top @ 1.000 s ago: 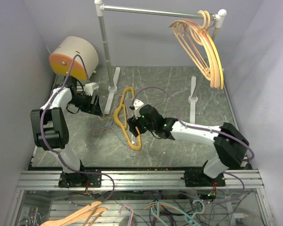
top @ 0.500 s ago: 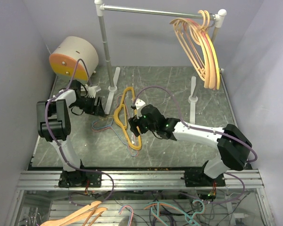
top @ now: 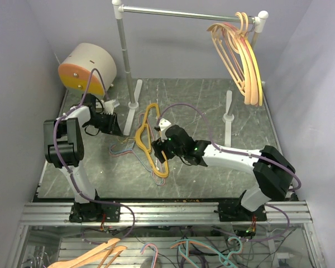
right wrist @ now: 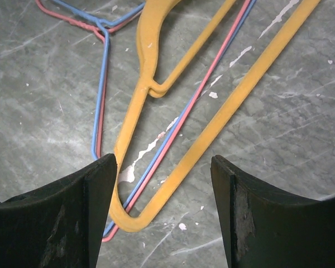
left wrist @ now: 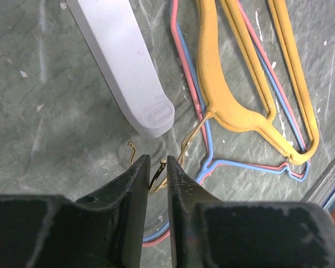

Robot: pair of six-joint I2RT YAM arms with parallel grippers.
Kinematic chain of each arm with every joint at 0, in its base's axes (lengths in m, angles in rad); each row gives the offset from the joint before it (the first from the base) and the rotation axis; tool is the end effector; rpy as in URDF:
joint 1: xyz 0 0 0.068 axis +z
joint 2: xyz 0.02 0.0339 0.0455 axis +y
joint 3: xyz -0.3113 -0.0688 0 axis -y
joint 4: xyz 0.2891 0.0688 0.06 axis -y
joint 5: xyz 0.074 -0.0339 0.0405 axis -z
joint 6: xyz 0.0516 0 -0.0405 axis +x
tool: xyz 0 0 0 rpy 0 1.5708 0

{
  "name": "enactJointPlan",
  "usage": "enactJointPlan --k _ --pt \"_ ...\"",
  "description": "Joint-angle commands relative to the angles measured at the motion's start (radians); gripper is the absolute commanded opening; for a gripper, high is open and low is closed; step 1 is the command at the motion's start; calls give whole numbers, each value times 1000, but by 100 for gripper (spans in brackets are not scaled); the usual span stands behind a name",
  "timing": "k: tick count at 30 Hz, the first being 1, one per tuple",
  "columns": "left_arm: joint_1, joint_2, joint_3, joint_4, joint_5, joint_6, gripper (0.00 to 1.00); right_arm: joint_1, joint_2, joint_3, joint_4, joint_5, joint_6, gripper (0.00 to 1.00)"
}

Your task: Organize the hangers

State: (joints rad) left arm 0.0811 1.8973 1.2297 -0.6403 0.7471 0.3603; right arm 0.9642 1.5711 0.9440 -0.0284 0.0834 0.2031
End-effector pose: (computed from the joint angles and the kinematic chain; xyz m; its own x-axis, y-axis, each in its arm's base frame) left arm 0.4146 -0.0015 0.1685 -0.8596 0.1896 -0.4745 0.4484 0.7253 -0.5224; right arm 0.2252 0.3170 0.2273 -0.4979 -0.3650 -0.7867 -0.6949 0.7106 0.1102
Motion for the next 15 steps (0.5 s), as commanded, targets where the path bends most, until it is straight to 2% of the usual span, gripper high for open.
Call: enactJointPlan --k 1,5,11,15 --pt "-12 3 28 -12 51 33 25 1 4 1 11 22 -1 69" --pt "-14 -4 44 -43 51 40 8 1 5 2 12 28 -3 69" --pt "-14 -9 171 -205 85 75 7 1 -20 -42 52 53 -5 71" --pt "-15 -26 281 -346 120 112 7 3 -98 -159 184 77 -43 75"
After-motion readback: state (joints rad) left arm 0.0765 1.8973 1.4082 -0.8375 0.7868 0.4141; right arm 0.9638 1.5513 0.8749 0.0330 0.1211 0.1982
